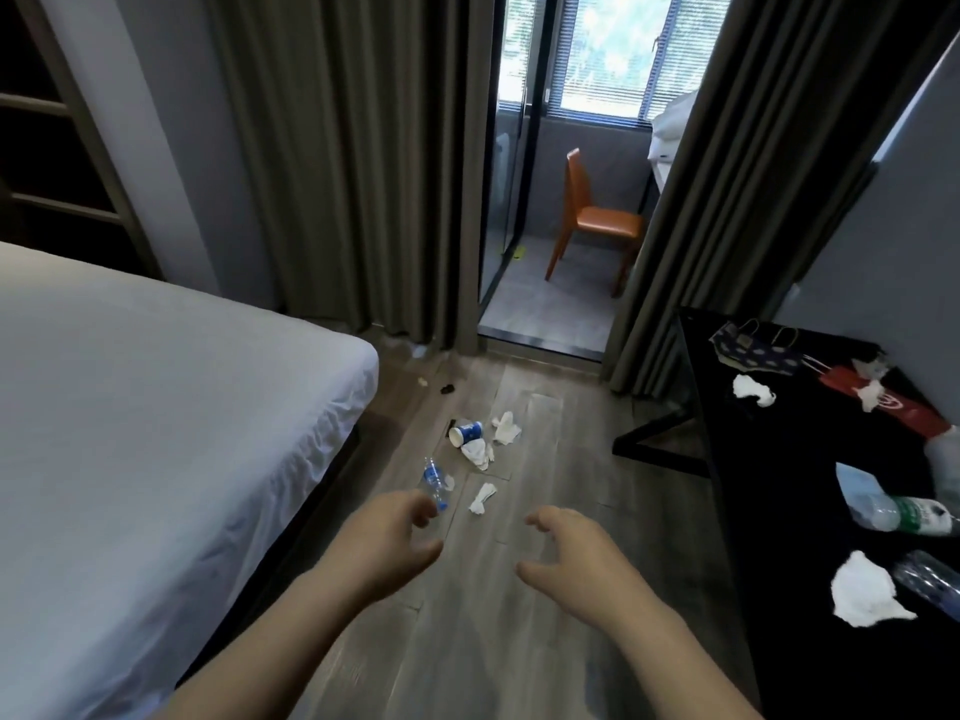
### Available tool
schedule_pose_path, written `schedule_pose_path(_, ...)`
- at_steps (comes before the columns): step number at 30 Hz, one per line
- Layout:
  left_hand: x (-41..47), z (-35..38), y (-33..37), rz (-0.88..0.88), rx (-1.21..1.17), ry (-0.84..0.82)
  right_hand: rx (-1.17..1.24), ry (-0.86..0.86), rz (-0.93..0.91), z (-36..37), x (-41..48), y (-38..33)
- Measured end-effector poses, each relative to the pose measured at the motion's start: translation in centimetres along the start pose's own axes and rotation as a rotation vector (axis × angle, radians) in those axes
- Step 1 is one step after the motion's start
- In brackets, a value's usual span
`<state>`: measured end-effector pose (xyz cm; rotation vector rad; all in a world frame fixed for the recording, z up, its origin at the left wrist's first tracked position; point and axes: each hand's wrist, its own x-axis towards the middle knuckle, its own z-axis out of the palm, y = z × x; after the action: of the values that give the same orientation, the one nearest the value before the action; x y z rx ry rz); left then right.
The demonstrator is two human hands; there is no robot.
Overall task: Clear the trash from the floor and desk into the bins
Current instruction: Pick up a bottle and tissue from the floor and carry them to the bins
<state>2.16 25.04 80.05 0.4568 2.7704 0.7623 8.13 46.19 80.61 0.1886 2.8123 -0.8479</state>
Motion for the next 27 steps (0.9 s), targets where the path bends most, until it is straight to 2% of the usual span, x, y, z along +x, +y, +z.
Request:
schedule_pose_path(6,10.2,-1.3,1.0,-0.023,0.027,0.006,0.101,-0.008,0.002,-4.0,9.9,1.2)
schedule_pose_path(11,16.9,-1.7,1.2,-0.046,0.018,0.005,0.085,-0.006,-0.017,-6.7,17.3,2.6)
schedule_pose_path(27,37.9,-3.7,-5.8,-0.074,-0.028,-0.095,0.069,-0.083,0.117,-6.3,37.5,2.8)
